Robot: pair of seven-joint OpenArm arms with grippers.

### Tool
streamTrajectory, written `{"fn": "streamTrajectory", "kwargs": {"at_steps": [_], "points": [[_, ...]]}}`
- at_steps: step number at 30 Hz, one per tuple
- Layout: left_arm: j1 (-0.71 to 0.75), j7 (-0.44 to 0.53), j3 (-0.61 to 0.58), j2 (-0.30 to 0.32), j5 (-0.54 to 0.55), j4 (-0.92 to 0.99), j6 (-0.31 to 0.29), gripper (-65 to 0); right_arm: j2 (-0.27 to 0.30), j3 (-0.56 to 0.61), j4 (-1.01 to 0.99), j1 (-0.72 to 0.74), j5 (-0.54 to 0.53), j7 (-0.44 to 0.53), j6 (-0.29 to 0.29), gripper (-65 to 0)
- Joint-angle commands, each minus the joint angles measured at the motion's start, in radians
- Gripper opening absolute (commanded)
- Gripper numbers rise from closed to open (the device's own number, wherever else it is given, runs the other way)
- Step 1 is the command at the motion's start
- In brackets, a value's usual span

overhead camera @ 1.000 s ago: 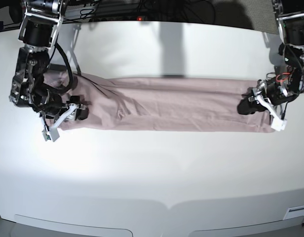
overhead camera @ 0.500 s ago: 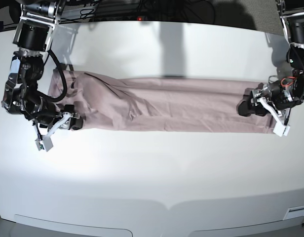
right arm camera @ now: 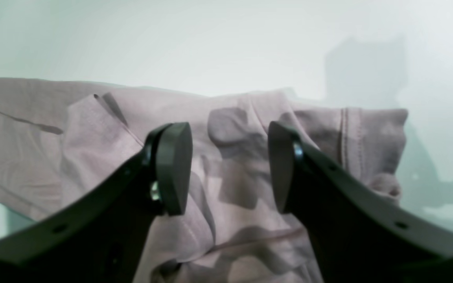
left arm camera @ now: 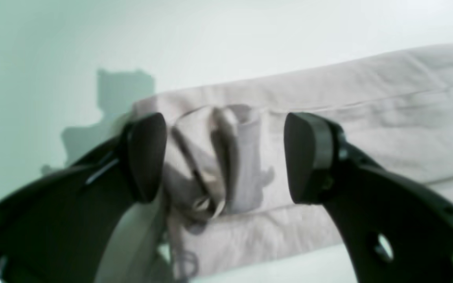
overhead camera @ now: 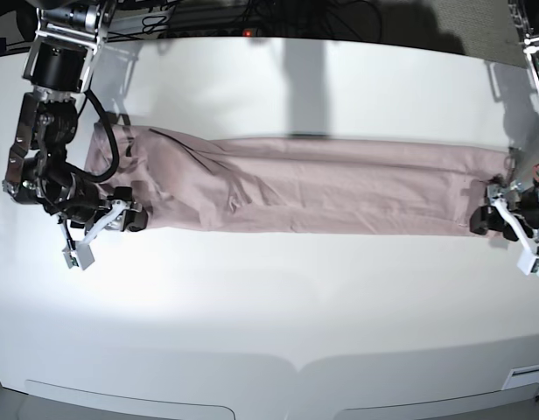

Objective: Fold the T-shirt properly
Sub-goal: 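Pull the strip ends apart with both grippers to straighten it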

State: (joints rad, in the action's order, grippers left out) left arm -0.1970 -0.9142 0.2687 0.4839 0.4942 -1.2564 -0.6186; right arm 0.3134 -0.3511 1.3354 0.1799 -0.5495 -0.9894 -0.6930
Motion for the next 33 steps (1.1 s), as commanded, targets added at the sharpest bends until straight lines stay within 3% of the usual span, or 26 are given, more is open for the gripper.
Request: {"fn": "streamTrajectory", "kwargs": {"at_steps": [1, 4, 8, 10, 15, 19, 24, 26, 29, 33], "points": [[-0.019, 0.001, 0.007, 0.032, 0.026, -0.016, -0.002, -19.5, 0.017, -0.002, 0.021, 0.026, -0.012, 0.015, -0.005, -33.3], [-0.019, 0.006, 0.007, 0.066, 0.032, 0.007, -0.003, -19.5, 0.016, -0.002, 0.022, 0.03, -0.014, 0.008, -0.005, -33.3], [-0.02, 0.048, 0.007, 0.095, 0.034, 0.094, -0.04, -19.5, 0.017, -0.002, 0.058, 0.036, -0.122, -0.06, -0.005, -33.3], [-0.027, 0.065, 0.007, 0.098, 0.034, 0.17, -0.08, -19.5, 0.017, -0.002, 0.103, 0.036, -0.164, -0.08, -0.005, -33.3], [-0.09, 0.089, 0.007, 0.098, 0.059, 0.409, -0.08, -19.5, 0.016, -0.002, 0.258, 0.036, -0.211, -0.112, -0.005, -33.3], [-0.107, -0.017, 0.007, 0.095, 0.224, 0.513, -0.08, -19.5, 0.016, -0.004, 0.367, 0.036, -0.241, -0.168, -0.005, -33.3], [-0.102, -0.319, 0.007, 0.073, 0.48, 0.517, -0.08, -19.5, 0.016, -0.024, 0.424, 0.036, -0.24, -0.175, -0.005, -33.3], [-0.102, -0.394, 0.007, 0.071, 0.567, 0.517, -0.08, -19.5, 0.016, -0.032, 0.426, 0.036, -0.24, -0.175, -0.005, -33.3], [-0.102, -0.421, 0.007, 0.071, 0.635, 0.517, -0.08, -19.5, 0.016, -0.044, 0.426, 0.036, -0.24, -0.187, -0.005, -33.3], [-0.103, -0.382, 0.007, 0.075, 0.64, 0.517, -0.08, -19.5, 0.017, -0.056, 0.426, 0.036, -0.241, -0.187, -0.005, -33.3]]}}
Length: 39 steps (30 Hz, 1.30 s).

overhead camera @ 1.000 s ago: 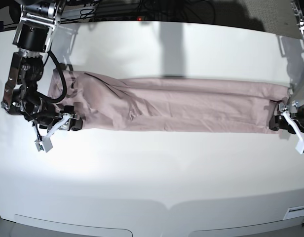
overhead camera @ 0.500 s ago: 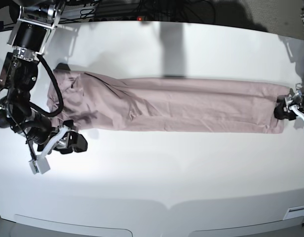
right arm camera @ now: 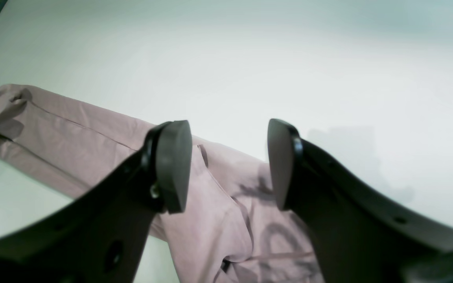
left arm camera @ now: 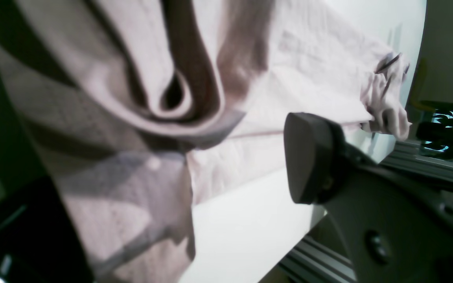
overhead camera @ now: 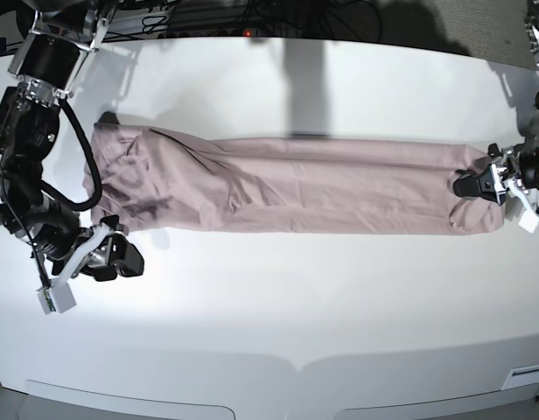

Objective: Fold the T-shirt properly

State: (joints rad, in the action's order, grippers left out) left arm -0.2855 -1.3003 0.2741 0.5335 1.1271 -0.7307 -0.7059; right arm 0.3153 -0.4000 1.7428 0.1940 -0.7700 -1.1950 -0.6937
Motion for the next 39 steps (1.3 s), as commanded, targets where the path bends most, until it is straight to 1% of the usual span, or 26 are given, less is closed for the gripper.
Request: {"fn": "streamTrajectory", "kwargs": {"at_steps": [1, 5, 7, 9, 10, 13, 17, 19, 20, 21, 23, 25, 27, 32, 35, 39], "points": [[-0.014, 0.016, 0.002, 0.03, 0.008, -0.009, 0.008, -19.5, 0.015, -0.007, 0.019, 0.022, -0.02, 0.017, -0.004, -33.3], [-0.014, 0.069, 0.002, 0.046, 0.008, -0.009, 0.008, -19.5, 0.014, -0.007, 0.019, 0.022, -0.02, 0.015, -0.004, -33.3], [-0.014, 0.076, 0.002, 0.053, 0.007, -0.009, 0.008, -19.6, 0.014, -0.007, 0.019, 0.022, -0.02, 0.015, -0.004, -33.3], [-0.014, 0.089, 0.002, 0.055, 0.007, -0.008, 0.008, -21.7, 0.014, -0.007, 0.019, 0.022, -0.02, 0.015, -0.004, -33.3], [-0.014, 0.102, 0.002, 0.055, 0.007, -0.008, 0.008, -23.9, 0.014, -0.007, 0.019, 0.022, -0.02, 0.015, -0.004, -33.3], [-0.014, 0.132, 0.002, 0.054, 0.008, -0.009, 0.008, -32.3, 0.014, -0.007, 0.019, 0.022, -0.02, 0.015, -0.004, -33.3], [-0.014, 0.135, 0.002, 0.053, 0.008, -0.009, 0.008, -46.7, 0.014, -0.007, 0.019, 0.022, -0.02, 0.009, -0.004, -33.3], [-0.014, 0.137, 0.002, 0.053, 0.008, -0.008, 0.008, -55.1, 0.014, -0.007, 0.019, 0.022, -0.02, 0.004, -0.004, -33.3], [-0.014, 0.143, 0.002, 0.053, 0.008, -0.008, 0.008, -61.2, 0.014, -0.007, 0.019, 0.022, -0.02, 0.004, -0.004, -33.3], [-0.014, 0.145, 0.002, 0.053, 0.008, -0.009, 0.008, -65.0, 0.014, -0.007, 0.019, 0.022, -0.02, 0.004, -0.004, -33.3], [-0.014, 0.146, 0.002, 0.051, 0.014, -0.009, 0.008, -65.0, 0.014, -0.007, 0.019, 0.022, -0.02, 0.005, -0.004, -33.3], [-0.014, 0.123, 0.002, 0.047, 0.079, -0.016, 0.008, -65.0, 0.014, -0.006, 0.019, 0.022, -0.02, 0.005, -0.004, -33.4], [-0.014, 0.079, 0.002, 0.034, 0.137, -0.044, 0.008, -65.0, 0.014, -0.007, 0.019, 0.022, -0.019, 0.007, -0.004, -33.3], [-0.013, 0.013, 0.002, -0.024, 0.138, -0.18, 0.008, -65.0, 0.014, -0.006, 0.019, 0.023, -0.019, 0.027, -0.004, -33.4], [-0.013, 0.005, 0.002, -0.06, 0.138, -0.264, 0.008, -65.0, 0.014, -0.006, 0.019, 0.023, -0.018, 0.027, -0.004, -33.4], [-0.01, -0.031, 0.002, -0.131, 0.142, -0.381, 0.008, -65.0, 0.014, -0.006, 0.018, 0.022, 0.017, 0.034, -0.004, -33.4]]}}
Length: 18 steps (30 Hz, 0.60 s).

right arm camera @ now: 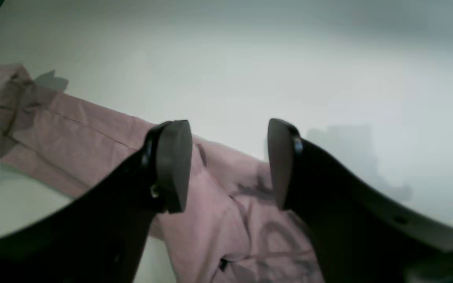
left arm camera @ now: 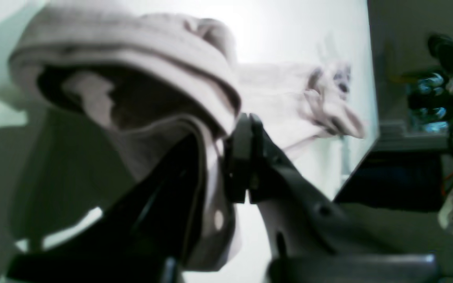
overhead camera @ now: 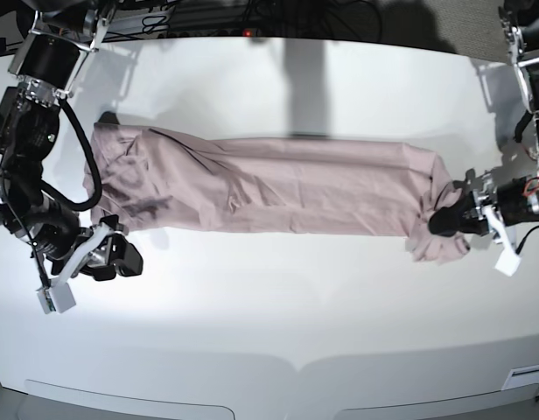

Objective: Fold the T-shirt properly

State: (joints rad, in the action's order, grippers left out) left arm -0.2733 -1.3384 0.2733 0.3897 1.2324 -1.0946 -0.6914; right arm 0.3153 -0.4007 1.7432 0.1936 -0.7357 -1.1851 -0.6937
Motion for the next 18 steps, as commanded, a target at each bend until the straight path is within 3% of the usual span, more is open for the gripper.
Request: {"fn": "streamTrajectory", "kwargs": {"at_steps": [1, 12, 18], "points": [[-0.018, 0.0, 0.003, -0.008, 0.035, -0.046, -0.007, -65.0, 0.014, -0.006, 0.018, 0.023, -0.008, 0.027, -0.004, -33.4], [0.138, 0.009, 0.001, -0.232, 0.005, -0.211, -0.007, -65.0, 0.014, -0.006, 0.018, 0.023, 0.003, 0.033, -0.004, -33.4], [0.149, 0.151, 0.001, -0.331, -0.153, -0.211, -0.007, -65.0, 0.014, -0.006, 0.018, 0.023, 0.002, 0.033, -0.004, -33.4]]}}
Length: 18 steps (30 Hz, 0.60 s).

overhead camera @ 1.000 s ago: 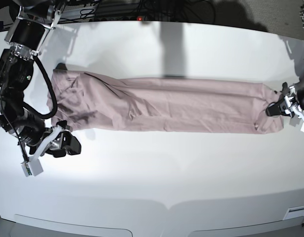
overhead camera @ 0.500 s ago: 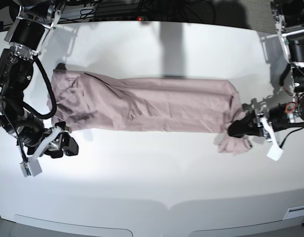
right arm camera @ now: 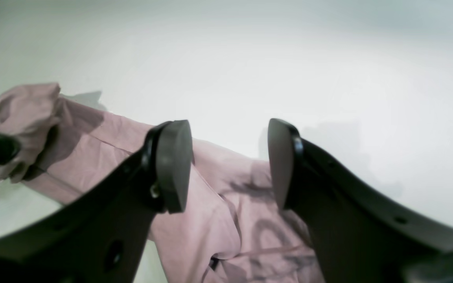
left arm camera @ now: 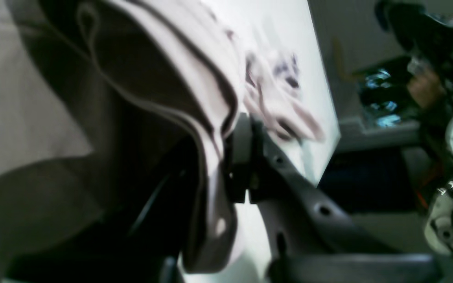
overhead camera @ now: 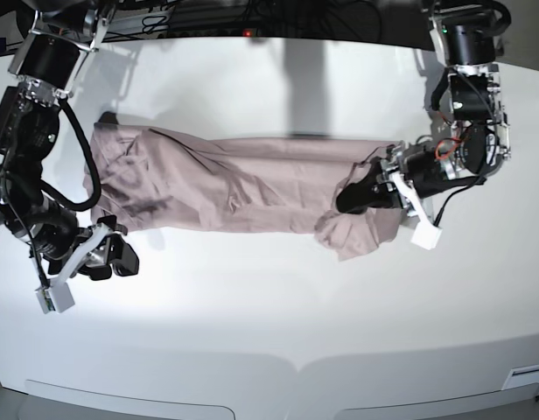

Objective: Fold the T-shirt properly

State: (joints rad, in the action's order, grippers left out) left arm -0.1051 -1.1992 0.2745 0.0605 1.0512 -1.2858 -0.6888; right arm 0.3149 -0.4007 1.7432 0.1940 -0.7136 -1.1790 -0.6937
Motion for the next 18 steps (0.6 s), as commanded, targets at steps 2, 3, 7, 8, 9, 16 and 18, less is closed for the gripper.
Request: {"fn": "streamTrajectory", "kwargs": {"at_steps": [2, 3, 7, 8, 9, 16, 18], "points": [[-0.016, 0.006, 0.0, -0.029, -0.021, -0.02, -0.009, -65.0, 0.014, -0.006, 0.018, 0.022, -0.02, 0.027, -0.004, -33.4], [-0.013, 0.003, 0.0, -0.039, -0.042, -0.02, -0.009, -65.0, 0.014, -0.006, 0.018, 0.022, -0.02, 0.026, -0.004, -33.4], [0.006, -0.003, 0.0, -0.061, -0.056, -0.02, -0.009, -65.0, 0.014, -0.006, 0.018, 0.022, -0.02, 0.027, -0.004, -33.3], [0.008, -0.005, 0.0, -0.062, -0.056, -0.02, -0.009, -65.0, 0.014, -0.006, 0.018, 0.022, -0.02, 0.027, -0.004, -33.3], [0.008, -0.008, 0.0, -0.063, -0.056, -0.02, -0.009, -65.0, 0.014, -0.006, 0.018, 0.022, -0.02, 0.027, -0.004, -33.3], [0.007, -0.081, 0.0, -0.063, 0.109, -0.02, -0.009, -33.8, 0.014, -0.006, 0.018, 0.021, -0.027, 0.048, -0.004, -33.3], [0.007, -0.112, 0.0, -0.063, 0.215, -0.02, -0.009, -27.0, 0.014, -0.006, 0.018, 0.022, -0.027, 0.073, -0.004, -33.3]]}}
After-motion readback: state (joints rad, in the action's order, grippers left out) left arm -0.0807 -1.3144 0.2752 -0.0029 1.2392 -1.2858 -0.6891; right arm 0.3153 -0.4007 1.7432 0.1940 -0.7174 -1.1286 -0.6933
